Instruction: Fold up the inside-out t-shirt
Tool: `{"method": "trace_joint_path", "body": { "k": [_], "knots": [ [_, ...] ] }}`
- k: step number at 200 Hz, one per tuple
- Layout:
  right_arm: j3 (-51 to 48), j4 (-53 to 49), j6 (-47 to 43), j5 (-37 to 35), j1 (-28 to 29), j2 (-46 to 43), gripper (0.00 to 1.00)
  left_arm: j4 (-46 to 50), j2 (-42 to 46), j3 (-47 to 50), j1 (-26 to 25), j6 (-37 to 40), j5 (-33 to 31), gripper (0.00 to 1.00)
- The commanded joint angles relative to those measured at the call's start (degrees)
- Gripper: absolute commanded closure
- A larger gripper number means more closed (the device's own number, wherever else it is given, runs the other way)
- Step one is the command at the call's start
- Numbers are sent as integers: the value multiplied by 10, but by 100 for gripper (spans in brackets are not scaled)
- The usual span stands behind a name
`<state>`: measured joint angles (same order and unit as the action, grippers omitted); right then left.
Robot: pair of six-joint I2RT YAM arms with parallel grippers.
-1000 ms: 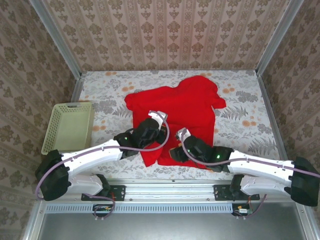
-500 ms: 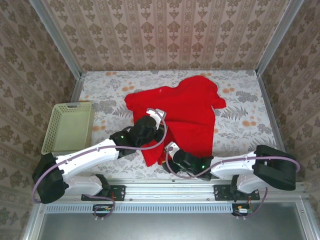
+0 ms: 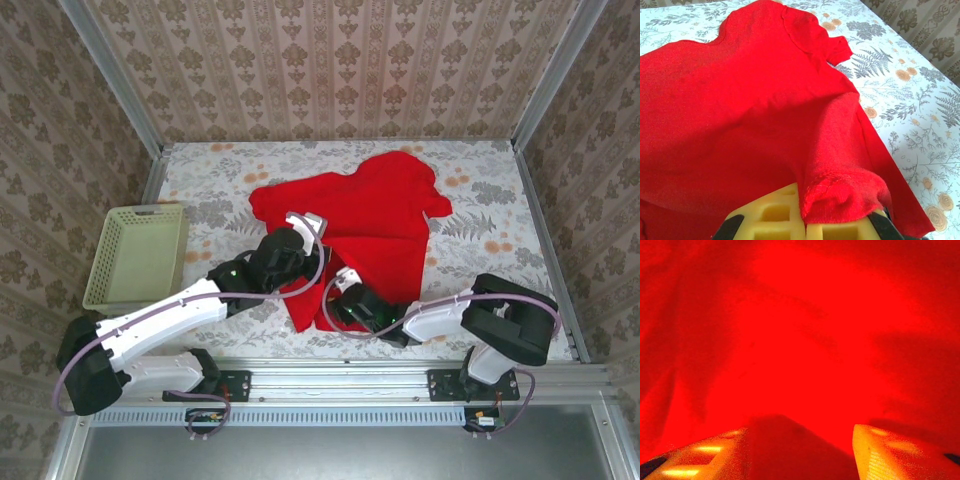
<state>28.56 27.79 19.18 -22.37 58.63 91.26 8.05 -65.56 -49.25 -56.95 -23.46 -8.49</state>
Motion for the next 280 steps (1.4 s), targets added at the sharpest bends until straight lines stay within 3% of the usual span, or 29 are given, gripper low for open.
{"method": "trace_joint_path", "body": {
  "k": [1,21,65,120,133,152,181,219,280],
  "knots": [
    [27,42,-19,-49,-16,29,44,9,17,-31,2,13,21,98],
    [46,44,-25,-92,-26,46,43,14,17,-49,1,13,39,98],
    [87,39,-10,-93,-88,69,41,30,17,-90,0,16,58,98],
    [182,-25,50,-24,-177,121,32,64,23,-169,-2,18,59,100],
    [218,-56,59,-19,-189,137,28,72,21,-193,-4,19,51,100],
    [280,-116,73,-28,-201,164,14,113,1,-246,-20,29,9,100],
    [368,-208,100,-46,-224,209,1,121,-14,-294,-41,41,-11,100],
    [465,-313,120,-42,-257,258,0,110,-23,-338,-68,45,-20,100],
    [654,-524,112,-85,-259,365,0,108,-61,-423,-95,55,-14,100]
  ]
}}
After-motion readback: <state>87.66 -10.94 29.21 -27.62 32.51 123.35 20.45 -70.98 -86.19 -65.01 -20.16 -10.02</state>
